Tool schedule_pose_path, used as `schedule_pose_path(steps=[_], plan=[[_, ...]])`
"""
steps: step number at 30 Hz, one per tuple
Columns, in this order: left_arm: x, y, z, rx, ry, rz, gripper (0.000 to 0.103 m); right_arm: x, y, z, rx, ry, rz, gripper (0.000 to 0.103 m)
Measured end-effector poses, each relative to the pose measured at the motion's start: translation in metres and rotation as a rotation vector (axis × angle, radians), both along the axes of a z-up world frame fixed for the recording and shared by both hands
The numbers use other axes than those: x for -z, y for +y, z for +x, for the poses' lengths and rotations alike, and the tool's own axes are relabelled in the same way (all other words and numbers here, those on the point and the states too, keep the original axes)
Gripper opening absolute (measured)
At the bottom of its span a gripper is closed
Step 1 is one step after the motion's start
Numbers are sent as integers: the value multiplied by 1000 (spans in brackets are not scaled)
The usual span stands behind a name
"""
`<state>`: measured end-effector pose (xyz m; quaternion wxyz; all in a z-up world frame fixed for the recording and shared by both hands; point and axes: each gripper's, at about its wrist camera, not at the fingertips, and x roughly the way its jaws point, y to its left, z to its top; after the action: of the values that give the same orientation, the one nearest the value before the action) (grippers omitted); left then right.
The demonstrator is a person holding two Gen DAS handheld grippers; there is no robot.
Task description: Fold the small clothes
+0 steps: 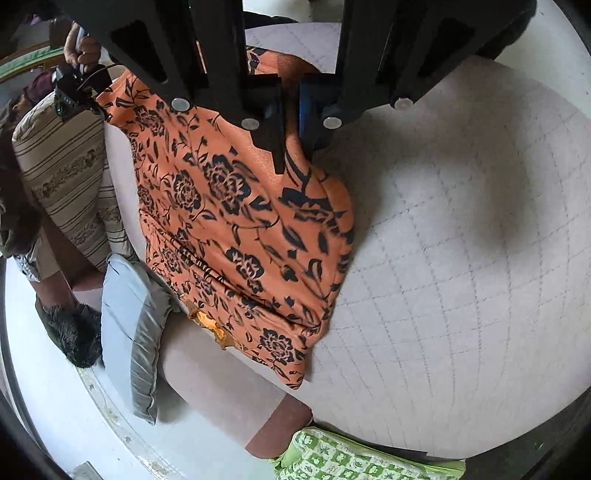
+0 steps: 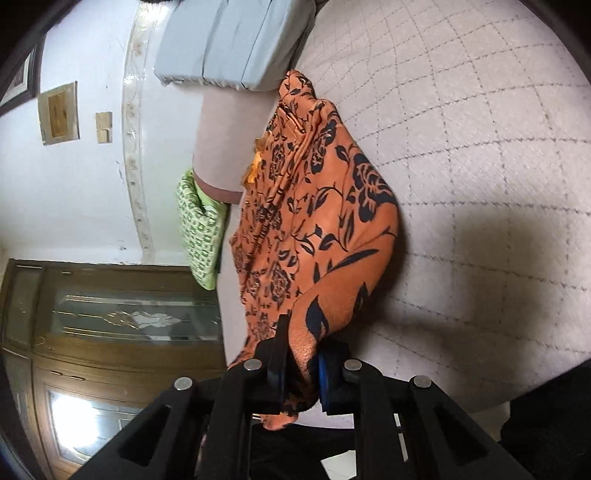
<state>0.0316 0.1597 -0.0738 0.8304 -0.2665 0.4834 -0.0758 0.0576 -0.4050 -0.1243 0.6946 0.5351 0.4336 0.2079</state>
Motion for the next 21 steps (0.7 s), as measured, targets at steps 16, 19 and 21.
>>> schedule_pose_path(steps=[16, 19, 21], plan=[[-9, 23, 337, -197, 74, 57, 51, -49, -20, 338, 124, -18, -148, 91], [10, 29, 326, -198, 35, 139, 51, -38, -17, 320, 100, -73, -273, 91], [10, 33, 308, -201, 2, 220, 57, -41, -18, 296, 92, -124, -376, 91]])
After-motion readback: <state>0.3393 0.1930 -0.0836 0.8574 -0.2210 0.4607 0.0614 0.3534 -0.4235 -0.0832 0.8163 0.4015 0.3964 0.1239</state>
